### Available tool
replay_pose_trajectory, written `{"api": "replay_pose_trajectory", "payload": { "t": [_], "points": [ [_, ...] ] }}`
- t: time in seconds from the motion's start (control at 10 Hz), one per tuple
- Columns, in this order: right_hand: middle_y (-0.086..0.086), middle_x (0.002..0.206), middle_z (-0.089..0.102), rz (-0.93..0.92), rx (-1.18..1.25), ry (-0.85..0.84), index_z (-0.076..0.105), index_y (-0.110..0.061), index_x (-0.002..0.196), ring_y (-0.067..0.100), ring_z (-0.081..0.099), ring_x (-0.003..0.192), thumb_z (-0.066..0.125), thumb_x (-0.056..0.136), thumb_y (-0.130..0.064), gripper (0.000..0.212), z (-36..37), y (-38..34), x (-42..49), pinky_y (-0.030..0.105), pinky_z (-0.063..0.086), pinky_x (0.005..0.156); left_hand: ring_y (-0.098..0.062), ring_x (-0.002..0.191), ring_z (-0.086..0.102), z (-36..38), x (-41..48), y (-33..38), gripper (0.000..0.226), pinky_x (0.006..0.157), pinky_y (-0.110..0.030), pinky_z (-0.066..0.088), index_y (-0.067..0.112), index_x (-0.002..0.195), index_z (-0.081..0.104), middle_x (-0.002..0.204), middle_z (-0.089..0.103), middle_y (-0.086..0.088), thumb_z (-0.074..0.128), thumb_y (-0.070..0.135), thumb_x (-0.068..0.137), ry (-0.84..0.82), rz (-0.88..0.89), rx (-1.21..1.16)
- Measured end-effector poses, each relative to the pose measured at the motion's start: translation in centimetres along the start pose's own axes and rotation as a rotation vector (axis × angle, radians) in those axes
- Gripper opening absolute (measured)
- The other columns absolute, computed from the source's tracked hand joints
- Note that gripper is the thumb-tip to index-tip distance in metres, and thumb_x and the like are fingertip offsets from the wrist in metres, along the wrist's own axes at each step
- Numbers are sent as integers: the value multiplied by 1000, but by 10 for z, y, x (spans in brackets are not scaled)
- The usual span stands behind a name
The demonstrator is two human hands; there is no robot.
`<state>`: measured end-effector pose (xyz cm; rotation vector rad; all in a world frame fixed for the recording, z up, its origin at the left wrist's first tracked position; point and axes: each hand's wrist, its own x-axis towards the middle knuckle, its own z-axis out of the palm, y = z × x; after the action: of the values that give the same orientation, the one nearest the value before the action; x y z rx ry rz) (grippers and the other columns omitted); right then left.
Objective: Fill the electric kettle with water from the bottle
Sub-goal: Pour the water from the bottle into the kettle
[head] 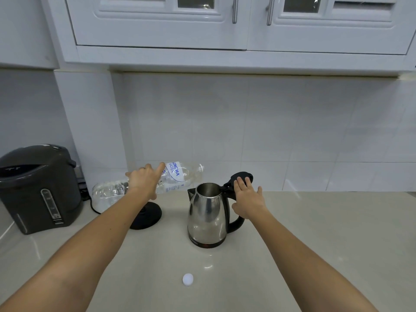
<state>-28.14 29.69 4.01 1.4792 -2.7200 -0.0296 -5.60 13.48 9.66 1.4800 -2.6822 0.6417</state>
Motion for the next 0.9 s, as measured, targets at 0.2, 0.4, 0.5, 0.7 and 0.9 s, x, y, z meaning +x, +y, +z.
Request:
{"api": "replay_pose_trajectory", "payload": {
  "t": [0.2,0.4,0.5,0.7,0.9],
  "points": [
    [1,163,-8,-6,2,2,-2,-12,153,23,-11,149,42,96,-26,74,1,1,0,54,8,118,-25,94,63,-3,0,1,81,88,-49,54,21,135,26,111,53,-6,77,25,72,-5,-6,1],
    [1,163,-9,-8,10,3,-3,-11,153,23,-11,149,42,97,-25,74,1,1,0,54,7,118,-26,95,63,-3,1,-1,82,87,-47,54,22,135,26,113,52,-6,78,25,71,-15,-13,-2],
    [1,163,-9,-10,18,8,-2,-11,153,23,-11,149,43,96,-24,74,1,2,0,54,7,118,-25,96,62,-4,1,-2,81,88,-48,53,22,134,26,113,52,-6,78,23,72,-17,-16,3],
    [1,163,-9,-11,13,11,-2,-11,153,23,-11,149,43,96,-25,74,1,2,-1,54,8,118,-25,96,62,-4,2,-2,79,89,-48,53,22,133,27,112,52,-6,77,23,72,-6,-10,13],
    [1,163,-9,-8,23,7,-2,-11,153,23,-11,149,43,96,-26,74,1,1,0,54,8,119,-24,96,62,-6,1,-3,80,87,-47,54,22,133,28,112,53,-6,79,23,71,-10,-11,10]
  ]
}}
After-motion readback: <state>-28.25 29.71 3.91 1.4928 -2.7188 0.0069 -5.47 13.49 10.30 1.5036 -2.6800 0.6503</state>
